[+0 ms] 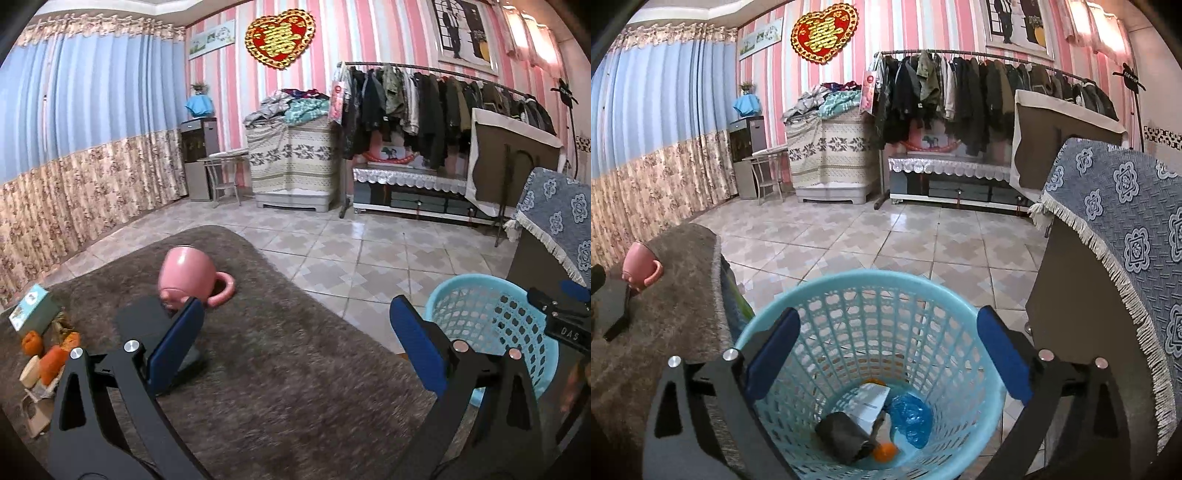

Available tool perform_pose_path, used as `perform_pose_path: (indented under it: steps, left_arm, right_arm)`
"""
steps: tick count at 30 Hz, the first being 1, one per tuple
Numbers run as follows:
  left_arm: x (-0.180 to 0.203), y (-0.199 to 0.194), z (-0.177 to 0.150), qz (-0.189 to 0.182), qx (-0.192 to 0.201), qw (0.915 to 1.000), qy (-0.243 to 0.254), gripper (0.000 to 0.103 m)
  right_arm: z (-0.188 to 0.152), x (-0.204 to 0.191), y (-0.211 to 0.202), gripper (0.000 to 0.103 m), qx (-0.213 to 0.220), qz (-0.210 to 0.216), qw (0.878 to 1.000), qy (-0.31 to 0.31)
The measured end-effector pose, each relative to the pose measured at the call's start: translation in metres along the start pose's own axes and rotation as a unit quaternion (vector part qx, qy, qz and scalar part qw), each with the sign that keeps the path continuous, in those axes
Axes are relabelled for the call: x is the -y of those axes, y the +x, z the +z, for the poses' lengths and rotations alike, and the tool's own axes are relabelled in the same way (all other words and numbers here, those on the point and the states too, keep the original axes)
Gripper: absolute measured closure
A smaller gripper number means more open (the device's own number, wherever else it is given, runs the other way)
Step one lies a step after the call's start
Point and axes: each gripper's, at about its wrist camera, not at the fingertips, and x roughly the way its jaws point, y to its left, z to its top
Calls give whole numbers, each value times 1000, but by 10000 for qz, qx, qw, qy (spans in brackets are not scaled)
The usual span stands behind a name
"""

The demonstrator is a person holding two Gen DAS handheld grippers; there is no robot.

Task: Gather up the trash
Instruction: 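Move both open tools from the basket back over the rug, then grasp the cream bowl with the left tool while the right tool grasps the brown paper bag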

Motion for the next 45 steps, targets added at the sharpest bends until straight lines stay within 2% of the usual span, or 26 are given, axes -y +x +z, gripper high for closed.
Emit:
perform_pose_path:
  steps: [8, 16, 25, 33, 40, 45]
  left_arm:
    - [-53, -29, -9, 397, 65, 9990, -190, 6]
    - [-128, -59, -21, 1001, 54, 9936, -514, 6]
    - [-215, -84, -46, 1699, -139, 9818, -832, 6]
    - [-287, -93, -92, 2245, -573, 9667, -1090, 6]
    - [-332, -81, -123, 2389, -982, 9539, -1528, 6]
    - [-346, -56, -119, 2153, -1192, 9564, -1572, 6]
  right_arm:
    - [2, -32, -17, 5, 49, 189, 9997, -142]
    - [1, -76, -29, 5, 79, 500, 9981, -362]
    - [-8, -138, -32, 5, 46, 967, 9934, -612]
    - [-22, -212, -25, 5, -80, 1480, 9826, -1117]
    - [-38, -263, -17, 5, -207, 1722, 9717, -1601]
    - [-47, -285, -17, 5, -246, 1816, 9641, -1922]
